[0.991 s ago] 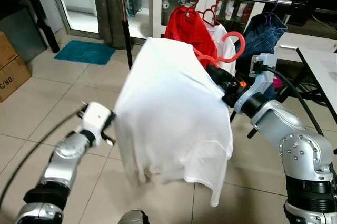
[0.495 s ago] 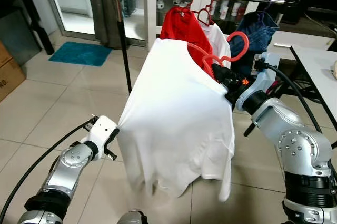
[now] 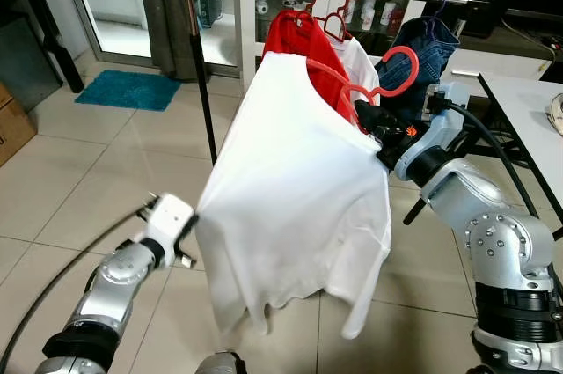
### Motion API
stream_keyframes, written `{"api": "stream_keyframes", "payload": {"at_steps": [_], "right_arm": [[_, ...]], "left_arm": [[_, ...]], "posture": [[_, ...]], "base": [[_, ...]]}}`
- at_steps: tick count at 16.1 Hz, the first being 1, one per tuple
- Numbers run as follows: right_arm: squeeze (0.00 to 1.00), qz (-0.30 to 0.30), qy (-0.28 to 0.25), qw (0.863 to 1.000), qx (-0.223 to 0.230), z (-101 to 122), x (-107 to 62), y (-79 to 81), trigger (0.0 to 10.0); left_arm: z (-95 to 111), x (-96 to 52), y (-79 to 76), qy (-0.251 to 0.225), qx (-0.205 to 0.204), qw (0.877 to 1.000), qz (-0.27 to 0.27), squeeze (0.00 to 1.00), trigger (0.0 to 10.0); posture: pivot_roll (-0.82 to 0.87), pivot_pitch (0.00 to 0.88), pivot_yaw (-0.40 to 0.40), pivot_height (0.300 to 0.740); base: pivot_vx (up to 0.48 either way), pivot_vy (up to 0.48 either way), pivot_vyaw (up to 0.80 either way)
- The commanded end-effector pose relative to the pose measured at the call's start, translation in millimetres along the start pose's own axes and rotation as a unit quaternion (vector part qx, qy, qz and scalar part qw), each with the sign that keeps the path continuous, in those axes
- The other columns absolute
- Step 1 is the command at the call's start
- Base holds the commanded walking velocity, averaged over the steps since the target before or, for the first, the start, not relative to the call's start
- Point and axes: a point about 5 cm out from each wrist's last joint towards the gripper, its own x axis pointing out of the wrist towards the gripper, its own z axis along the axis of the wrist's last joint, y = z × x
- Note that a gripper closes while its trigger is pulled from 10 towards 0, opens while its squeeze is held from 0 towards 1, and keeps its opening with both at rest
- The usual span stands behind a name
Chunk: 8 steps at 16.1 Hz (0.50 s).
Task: Hang hanger
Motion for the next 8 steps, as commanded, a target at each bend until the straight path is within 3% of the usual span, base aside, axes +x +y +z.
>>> {"api": "stream_keyframes", "payload": {"at_steps": [1,2,3,8], "right_arm": [[0.00,0.032,-0.020,0.999,-0.033,10,-2.5,10.2,10.0],[0.00,0.038,-0.013,0.998,-0.038,8,-2.5,12.0,10.0],[0.00,0.039,-0.003,0.998,-0.048,5,-2.1,13.0,10.0],[0.00,0.001,0.058,0.989,-0.139,-5,-0.5,4.8,10.0]], "left_arm": [[29,2.6,9.4,-0.084,-0.047,0.995,-0.005,0.00,10.0],[34,2.6,9.0,-0.096,-0.048,0.994,-0.016,0.54,10.0],[42,2.6,6.1,-0.105,-0.033,0.993,-0.052,1.00,10.0],[64,-5.2,-0.2,-0.085,0.050,0.980,-0.172,1.00,10.0]], "posture": [[-0.01,0.000,-0.024,0.740],[-0.01,0.000,-0.026,0.740],[-0.01,0.000,-0.026,0.740],[-0.01,0.000,-0.025,0.740]], "base": [[0.000,0.000,0.00],[0.000,0.000,0.00],[0.000,0.000,0.00],[0.000,0.000,0.00]]}}
